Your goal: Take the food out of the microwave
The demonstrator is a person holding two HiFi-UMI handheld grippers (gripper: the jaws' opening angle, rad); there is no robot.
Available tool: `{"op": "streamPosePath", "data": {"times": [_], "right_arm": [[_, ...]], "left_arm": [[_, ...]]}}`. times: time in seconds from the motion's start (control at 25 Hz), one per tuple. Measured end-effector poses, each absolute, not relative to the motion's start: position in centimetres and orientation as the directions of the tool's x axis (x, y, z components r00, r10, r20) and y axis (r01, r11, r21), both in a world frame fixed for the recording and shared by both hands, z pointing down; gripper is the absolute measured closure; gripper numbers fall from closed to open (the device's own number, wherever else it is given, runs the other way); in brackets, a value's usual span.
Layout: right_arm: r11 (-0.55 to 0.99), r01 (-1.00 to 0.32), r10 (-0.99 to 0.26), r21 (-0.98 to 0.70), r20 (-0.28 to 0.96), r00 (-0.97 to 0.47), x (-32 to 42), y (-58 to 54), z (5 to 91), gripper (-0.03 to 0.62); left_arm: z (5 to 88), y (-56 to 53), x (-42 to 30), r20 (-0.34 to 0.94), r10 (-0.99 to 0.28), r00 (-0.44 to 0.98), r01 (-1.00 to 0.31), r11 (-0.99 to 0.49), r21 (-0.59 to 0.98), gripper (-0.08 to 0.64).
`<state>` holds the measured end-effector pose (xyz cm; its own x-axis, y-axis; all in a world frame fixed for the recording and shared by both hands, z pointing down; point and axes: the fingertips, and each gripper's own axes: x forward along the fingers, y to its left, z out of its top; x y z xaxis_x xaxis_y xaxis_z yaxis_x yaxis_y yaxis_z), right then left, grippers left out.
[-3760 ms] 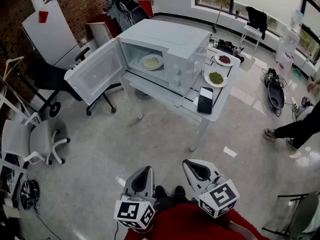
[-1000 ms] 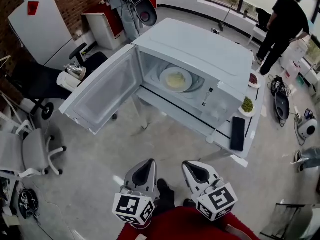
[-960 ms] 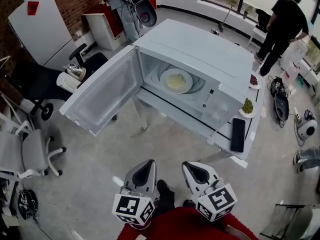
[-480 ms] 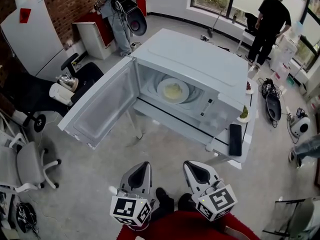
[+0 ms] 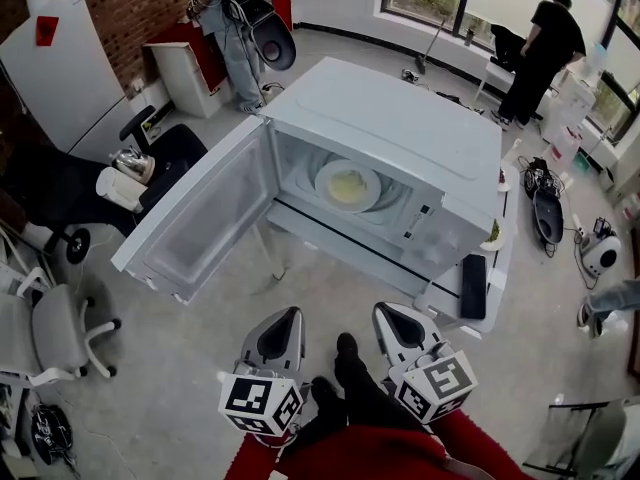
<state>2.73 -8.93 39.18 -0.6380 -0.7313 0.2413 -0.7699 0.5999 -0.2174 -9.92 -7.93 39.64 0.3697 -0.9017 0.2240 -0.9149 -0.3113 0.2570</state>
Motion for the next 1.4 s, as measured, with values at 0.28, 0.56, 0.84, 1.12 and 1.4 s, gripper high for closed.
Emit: {"op": "streamPosePath", "data": {"times": [0.28,0.56,0.84,1.12,1.4], "right_arm": [[0.618,-0.758,-0.724,-0.208,0.225,-0.652,1.7,-12.7,38.8,0.581],[0.631,-0.743,-0.706,-0.225,0.232,-0.669,0.8,-15.8,39.0,0.581],[0.627,-0.737,-0.690,-0.253,0.260,-0.676,-0.8,-18.1,39.6,0.581],[0.660,-0.717,-0.665,-0.225,0.268,-0.697,-0.5,-19.7,40.1,0.581],[0.683,-0.697,-0.644,-0.219,0.269,-0.716,-0.4,-21.9,40.0,0.581]], "left_arm": [[40.1,-12.1,-9.9,0.250,-0.890,0.381,-0.895,-0.287,0.342,0.551],[40.7,-16.6,-9.3,0.271,-0.878,0.395,-0.879,-0.275,0.389,0.551],[42.1,-21.2,-9.0,0.296,-0.847,0.442,-0.821,-0.249,0.514,0.514],[44.3,-24.4,-7.3,0.306,-0.811,0.499,-0.723,-0.195,0.662,0.489],[45.5,-27.4,-5.8,0.301,-0.784,0.542,-0.589,-0.099,0.802,0.469]]}}
